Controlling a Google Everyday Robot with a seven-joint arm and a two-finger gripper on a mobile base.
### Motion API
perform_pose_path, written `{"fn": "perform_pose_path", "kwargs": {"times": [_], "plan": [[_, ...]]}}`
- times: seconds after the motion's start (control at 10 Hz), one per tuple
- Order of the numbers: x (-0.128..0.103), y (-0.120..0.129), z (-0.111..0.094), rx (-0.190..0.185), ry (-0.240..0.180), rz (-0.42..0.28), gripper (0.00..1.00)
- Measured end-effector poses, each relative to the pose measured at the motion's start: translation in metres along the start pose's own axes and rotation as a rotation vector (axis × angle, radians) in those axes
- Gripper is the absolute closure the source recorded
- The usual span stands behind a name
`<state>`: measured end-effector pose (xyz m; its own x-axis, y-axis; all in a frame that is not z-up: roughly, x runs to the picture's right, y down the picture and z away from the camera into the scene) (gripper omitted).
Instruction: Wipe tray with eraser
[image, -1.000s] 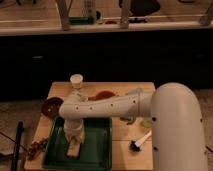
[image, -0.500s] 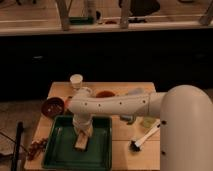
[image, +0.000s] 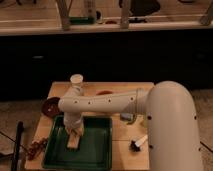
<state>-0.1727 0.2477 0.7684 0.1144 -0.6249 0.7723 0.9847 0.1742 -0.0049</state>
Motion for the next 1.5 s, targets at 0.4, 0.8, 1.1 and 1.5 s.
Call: {"fn": "perform_pose_path", "kwargs": {"times": [0.4,0.8,1.1,1.5], "plan": [[-0.019,0.040,0.006,-0.005,-0.031,0.041,1.00],[0.010,0.068,-0.004,0.001,0.013,0.132,1.00],[0.024,0.046,-0.007,0.015,0.033,0.103,1.00],[0.012,0.025,0.000,0.031,0.004,0.036,1.00]]}}
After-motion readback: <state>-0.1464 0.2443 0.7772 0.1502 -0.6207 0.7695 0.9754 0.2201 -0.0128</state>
